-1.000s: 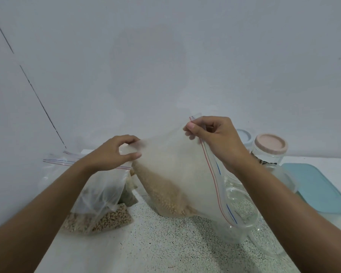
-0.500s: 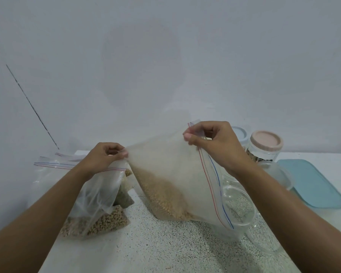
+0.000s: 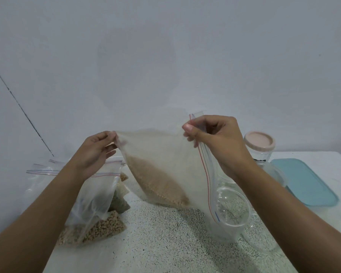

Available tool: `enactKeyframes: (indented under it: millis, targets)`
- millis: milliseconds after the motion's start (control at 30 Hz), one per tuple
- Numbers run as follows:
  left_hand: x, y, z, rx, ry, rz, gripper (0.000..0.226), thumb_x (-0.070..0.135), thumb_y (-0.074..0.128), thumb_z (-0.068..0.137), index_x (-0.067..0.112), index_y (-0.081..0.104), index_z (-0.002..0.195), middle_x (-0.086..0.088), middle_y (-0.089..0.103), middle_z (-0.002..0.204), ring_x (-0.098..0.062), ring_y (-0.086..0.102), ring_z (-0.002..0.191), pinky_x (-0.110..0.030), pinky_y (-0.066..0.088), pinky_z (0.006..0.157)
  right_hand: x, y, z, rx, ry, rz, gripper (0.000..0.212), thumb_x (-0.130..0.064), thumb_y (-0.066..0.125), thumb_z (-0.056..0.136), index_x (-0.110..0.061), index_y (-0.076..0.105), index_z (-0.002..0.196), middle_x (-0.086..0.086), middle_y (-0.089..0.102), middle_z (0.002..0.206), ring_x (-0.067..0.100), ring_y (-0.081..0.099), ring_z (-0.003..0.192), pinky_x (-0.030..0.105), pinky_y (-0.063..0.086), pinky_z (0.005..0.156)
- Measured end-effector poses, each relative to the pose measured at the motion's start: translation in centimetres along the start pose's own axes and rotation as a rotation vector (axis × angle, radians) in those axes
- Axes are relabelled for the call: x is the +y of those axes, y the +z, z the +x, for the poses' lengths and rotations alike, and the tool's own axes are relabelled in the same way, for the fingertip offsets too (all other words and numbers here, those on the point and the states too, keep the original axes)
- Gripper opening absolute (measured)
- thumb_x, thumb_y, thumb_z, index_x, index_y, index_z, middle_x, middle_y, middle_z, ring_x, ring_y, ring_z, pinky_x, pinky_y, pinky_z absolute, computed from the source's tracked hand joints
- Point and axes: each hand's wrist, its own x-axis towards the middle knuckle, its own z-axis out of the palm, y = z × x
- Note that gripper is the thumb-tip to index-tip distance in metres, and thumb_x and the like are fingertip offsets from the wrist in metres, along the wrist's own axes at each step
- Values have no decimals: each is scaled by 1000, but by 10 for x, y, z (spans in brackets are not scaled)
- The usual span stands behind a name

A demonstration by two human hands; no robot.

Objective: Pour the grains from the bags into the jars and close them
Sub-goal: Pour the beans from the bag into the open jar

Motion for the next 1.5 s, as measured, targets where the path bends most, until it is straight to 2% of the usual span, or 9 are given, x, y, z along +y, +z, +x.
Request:
enactKeyframes:
  millis: [100, 333, 467, 567, 733, 967, 1167, 1333, 1500]
  targets:
    - [12, 7, 4, 13, 20, -161, 22, 34, 72, 81, 15, 70, 91, -4, 72, 106, -24, 68, 105, -45, 45, 109, -9, -3, 2, 47, -6, 63, 8, -8, 76, 88, -1, 77, 92, 11, 74, 77, 18, 66, 70, 26, 51, 61]
    - [44, 39, 15, 146, 53, -416, 11, 25, 67, 95, 15, 70, 97, 3, 75, 92, -16, 72, 93, -38, 60, 89, -29, -12, 6, 109, -55, 116, 10, -10, 74, 89, -1, 76, 94, 10, 75, 79, 19, 67, 73, 27, 51, 63]
    - [57, 52, 15, 163, 43, -492, 10, 25, 74, 88, 15, 75, 86, 4, 72, 84, -14, 68, 89, -36, 56, 96, -34, -17, 2, 114, -64, 147, 5, -10, 73, 90, -7, 76, 91, 8, 74, 79, 20, 66, 75, 28, 50, 65]
    - [64, 58, 13, 146, 61, -502, 14, 24, 73, 88, 17, 78, 77, 5, 73, 84, -12, 70, 84, -33, 57, 94, -36, -23, -1, 127, -63, 170, 5, -10, 71, 92, -10, 76, 89, 6, 73, 80, 21, 65, 76, 27, 48, 65]
    - [66, 69, 8, 113, 80, -465, 11, 25, 69, 93, 16, 73, 88, 5, 71, 84, -10, 68, 81, -29, 59, 87, -34, -35, -7, 182, -52, 180, 6, -6, 69, 94, -7, 74, 90, 5, 72, 78, 18, 64, 74, 25, 47, 64]
    - [70, 81, 5, 55, 123, -409, 27, 25, 65, 96, 19, 77, 72, 3, 68, 81, -10, 67, 74, -27, 60, 77, -31, -49, -12, 203, -55, 200, 5, -8, 70, 92, -6, 74, 90, 5, 72, 77, 17, 63, 72, 25, 48, 65]
    - [81, 88, 5, 3, 191, -350, 28, 24, 64, 97, 18, 78, 73, 3, 69, 83, -11, 66, 78, -27, 59, 81, -28, -56, -17, 218, -72, 217, 7, -14, 70, 90, -8, 73, 89, 5, 71, 80, 20, 62, 76, 28, 46, 66]
    - [81, 86, 11, -13, 189, -358, 16, 24, 67, 96, 11, 73, 92, -5, 68, 100, -19, 62, 102, -35, 53, 103, -26, -58, -21, 227, -77, 249, 7, -9, 67, 92, -4, 71, 91, 5, 70, 79, 20, 61, 74, 27, 46, 65]
    - [83, 88, 9, -54, 210, -351, 17, 26, 65, 96, 9, 71, 97, -5, 65, 104, -19, 59, 106, -37, 43, 112, -29, -60, -25, 236, -51, 339, 7, -8, 66, 89, -2, 68, 87, 8, 67, 78, 18, 60, 71, 27, 45, 64]
